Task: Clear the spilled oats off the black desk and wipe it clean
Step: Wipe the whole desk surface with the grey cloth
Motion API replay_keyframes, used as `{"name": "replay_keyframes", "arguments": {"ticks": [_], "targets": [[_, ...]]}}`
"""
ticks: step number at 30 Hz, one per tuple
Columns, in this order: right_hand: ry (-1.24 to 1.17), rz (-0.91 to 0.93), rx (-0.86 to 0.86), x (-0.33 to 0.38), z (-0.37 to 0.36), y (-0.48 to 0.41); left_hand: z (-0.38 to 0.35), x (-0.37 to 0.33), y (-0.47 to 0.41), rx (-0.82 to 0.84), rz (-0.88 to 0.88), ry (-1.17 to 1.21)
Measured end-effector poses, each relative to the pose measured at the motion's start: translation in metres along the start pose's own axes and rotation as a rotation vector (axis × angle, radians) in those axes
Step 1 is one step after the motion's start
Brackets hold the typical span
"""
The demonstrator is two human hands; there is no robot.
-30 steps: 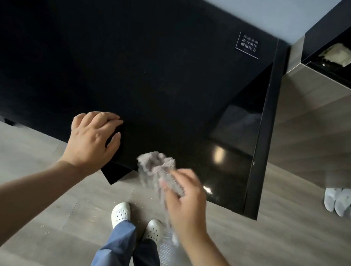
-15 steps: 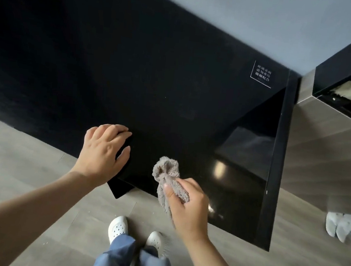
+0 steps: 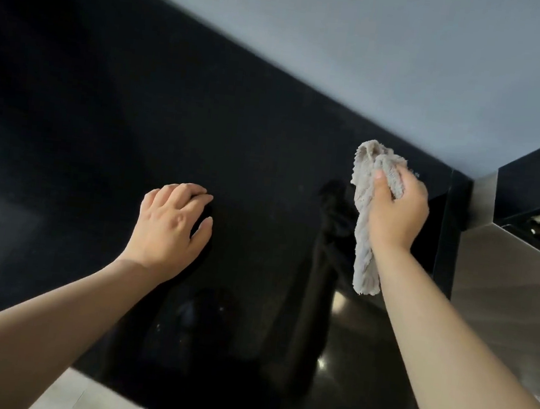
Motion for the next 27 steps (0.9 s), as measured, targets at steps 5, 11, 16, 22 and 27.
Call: {"name": "replay_keyframes", "arguments": {"ticks": [5, 11, 16, 22, 27], "targets": [[0.063, 0.022, -0.024, -0.018, -0.022, -0.084, -0.022, -0.009, -0.057, 0.041, 0.064, -0.068], [0.129, 0.002, -0.007, -0.05, -0.076, -0.167, -0.038, -0.01, -0.078, -0.001, 0.084, -0.08], [0.353, 0.082, -0.001, -0.063, -0.11, -0.185, -0.047, -0.011, -0.091, 0.026, 0.101, -0.091], [0.447, 0.221, 0.111, -0.05, -0.143, -0.183, -0.044, -0.008, -0.093, 0.029, 0.09, -0.098], [0.289, 0.377, 0.214, -0.021, -0.148, -0.149, -0.047, -0.01, -0.104, 0.031, 0.101, -0.093]]}}
Point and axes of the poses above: each hand's wrist, its own y-axis away from the middle knuckle, its own z-axis out of the back of the hand, x = y × z, the point moved 7 cm from there along -y, towards the middle knuckle
